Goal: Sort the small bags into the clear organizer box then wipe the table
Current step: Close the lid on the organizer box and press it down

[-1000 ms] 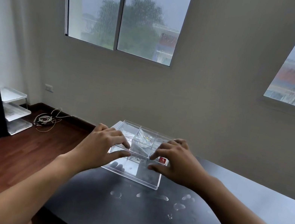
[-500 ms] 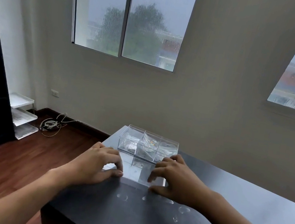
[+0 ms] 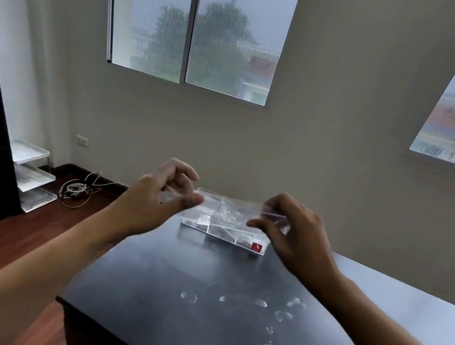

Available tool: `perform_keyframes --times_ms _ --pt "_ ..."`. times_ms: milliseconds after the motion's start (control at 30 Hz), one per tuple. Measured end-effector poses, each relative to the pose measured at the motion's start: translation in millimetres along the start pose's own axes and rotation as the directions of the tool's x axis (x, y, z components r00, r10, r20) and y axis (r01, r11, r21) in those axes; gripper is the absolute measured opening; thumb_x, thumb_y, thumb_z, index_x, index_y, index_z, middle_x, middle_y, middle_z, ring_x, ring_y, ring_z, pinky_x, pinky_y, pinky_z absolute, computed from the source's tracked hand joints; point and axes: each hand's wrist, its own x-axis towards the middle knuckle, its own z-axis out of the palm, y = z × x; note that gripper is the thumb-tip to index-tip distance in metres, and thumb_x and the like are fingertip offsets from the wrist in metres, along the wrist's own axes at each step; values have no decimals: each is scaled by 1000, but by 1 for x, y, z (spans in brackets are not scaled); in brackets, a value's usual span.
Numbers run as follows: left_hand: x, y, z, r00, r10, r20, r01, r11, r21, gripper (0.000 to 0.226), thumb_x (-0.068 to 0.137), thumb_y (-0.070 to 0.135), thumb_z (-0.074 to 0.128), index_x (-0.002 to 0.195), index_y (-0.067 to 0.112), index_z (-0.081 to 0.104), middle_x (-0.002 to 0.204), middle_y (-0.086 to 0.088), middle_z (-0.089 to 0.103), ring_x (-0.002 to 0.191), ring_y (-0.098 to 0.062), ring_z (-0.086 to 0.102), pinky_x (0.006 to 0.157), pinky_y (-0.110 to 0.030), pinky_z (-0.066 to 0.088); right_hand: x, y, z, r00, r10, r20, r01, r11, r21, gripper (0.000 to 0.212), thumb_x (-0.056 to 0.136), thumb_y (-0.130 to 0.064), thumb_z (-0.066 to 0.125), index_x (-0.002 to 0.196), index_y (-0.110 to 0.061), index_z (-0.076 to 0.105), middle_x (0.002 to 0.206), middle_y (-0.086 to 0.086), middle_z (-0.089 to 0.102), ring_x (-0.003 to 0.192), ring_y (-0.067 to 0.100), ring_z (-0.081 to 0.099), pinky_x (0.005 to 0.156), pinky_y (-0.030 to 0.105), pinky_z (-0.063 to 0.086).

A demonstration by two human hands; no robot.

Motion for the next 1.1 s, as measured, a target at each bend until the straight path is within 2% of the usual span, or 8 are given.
perform_keyframes --times_ms 133,233,333,533,633,733,833,1100 --pt "8 -19 19 982 -151 -116 124 969 -213 42 80 45 75 112 23 59 88 -1 59 75 -7 57 74 -27 51 15 7 3 986 167 10 -168 986 6 46 77 -41 85 104 -22 53 94 -10 64 73 4 64 62 11 45" --pt "22 -24 38 925 -287 -251 163 893 -419 43 80 42 77 109 15 61 83 -1 62 69 -8 57 73 -31 51 19 11 10 982 132 138 -123 990 -68 104 57 -52 95 140 -27 38 126 -3 41 84 3 55 76 8 45" --pt "42 -25 44 878 -370 -303 159 823 -546 40 82 38 80 106 14 59 77 -4 58 66 -14 50 68 -30 46 22 15 17 966 59 252 4 970 -244 140 42 -55 98 156 -32 20 142 4 24 118 23 44 99 33 46" --pt "75 -33 51 869 -431 -245 218 776 -592 37 91 30 73 116 12 53 89 -6 70 65 -10 62 74 -31 58 38 35 19 973 115 200 -46 947 -317 110 57 -40 91 149 -24 34 134 0 39 116 25 46 103 43 46" --pt "81 -48 57 881 -401 -252 261 855 -448 27 99 25 60 124 18 56 109 0 67 90 -11 68 93 -37 57 41 51 28 958 191 213 -140 963 -232 110 56 -48 90 148 -24 36 134 -2 42 124 23 48 108 39 41" --pt "76 -60 65 912 -324 -253 280 940 -195 40 101 27 52 140 21 53 133 5 63 122 -12 59 107 -32 46 43 70 37 925 259 277 -225 963 -147 113 54 -57 92 148 -23 40 135 -4 45 128 16 49 112 41 41" --pt "74 -77 75 931 -303 -204 292 953 -82 44 103 22 48 147 16 50 147 2 55 135 -12 51 112 -26 36 43 88 40 882 315 350 -283 949 -139 117 49 -68 88 147 -25 43 133 -9 49 126 9 50 113 44 41" --pt "75 -102 86 924 -338 -179 343 939 -3 42 102 22 47 143 16 55 144 1 59 134 -13 53 116 -31 37 37 113 43 783 374 498 -350 926 -145 105 59 -60 91 147 -24 45 135 -14 51 125 3 48 110 22 33"
